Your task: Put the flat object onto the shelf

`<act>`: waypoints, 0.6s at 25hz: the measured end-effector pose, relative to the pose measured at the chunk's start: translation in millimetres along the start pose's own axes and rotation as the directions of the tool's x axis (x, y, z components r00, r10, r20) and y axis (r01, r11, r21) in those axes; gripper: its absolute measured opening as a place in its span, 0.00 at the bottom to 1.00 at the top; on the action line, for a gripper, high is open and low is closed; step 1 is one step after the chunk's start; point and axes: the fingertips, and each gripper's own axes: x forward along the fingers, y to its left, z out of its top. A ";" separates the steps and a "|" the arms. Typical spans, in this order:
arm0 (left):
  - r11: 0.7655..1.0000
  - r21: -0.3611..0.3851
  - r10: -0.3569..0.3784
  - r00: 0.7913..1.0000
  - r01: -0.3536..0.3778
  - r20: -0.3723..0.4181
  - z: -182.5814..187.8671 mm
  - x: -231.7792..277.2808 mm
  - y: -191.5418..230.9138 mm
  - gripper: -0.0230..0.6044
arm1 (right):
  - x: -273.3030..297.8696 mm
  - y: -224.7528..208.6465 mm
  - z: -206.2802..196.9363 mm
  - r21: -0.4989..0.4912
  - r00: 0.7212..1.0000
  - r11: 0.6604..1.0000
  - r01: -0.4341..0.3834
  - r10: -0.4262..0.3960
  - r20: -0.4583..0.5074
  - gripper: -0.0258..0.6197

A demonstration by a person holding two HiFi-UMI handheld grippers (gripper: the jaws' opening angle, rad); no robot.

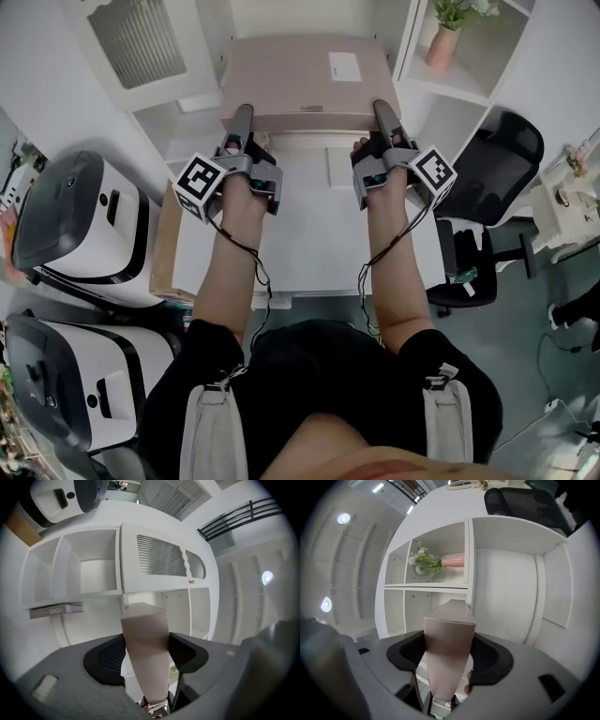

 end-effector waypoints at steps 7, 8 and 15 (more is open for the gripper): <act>1.000 -0.007 0.015 1.000 -0.015 -0.001 9.3 24.9 4.9 0.50 | 31.1 -3.5 7.0 0.012 1.000 1.000 0.012 -0.012 0.000 0.49; 1.000 -0.008 0.022 1.000 -0.022 -0.002 12.6 31.6 6.5 0.50 | 39.3 -4.5 8.0 0.012 1.000 1.000 0.019 -0.019 -0.002 0.49; 0.998 -0.021 0.052 0.999 -0.052 -0.001 22.9 52.3 11.1 0.50 | 70.8 -9.4 13.3 0.014 0.999 0.999 0.039 -0.039 0.002 0.49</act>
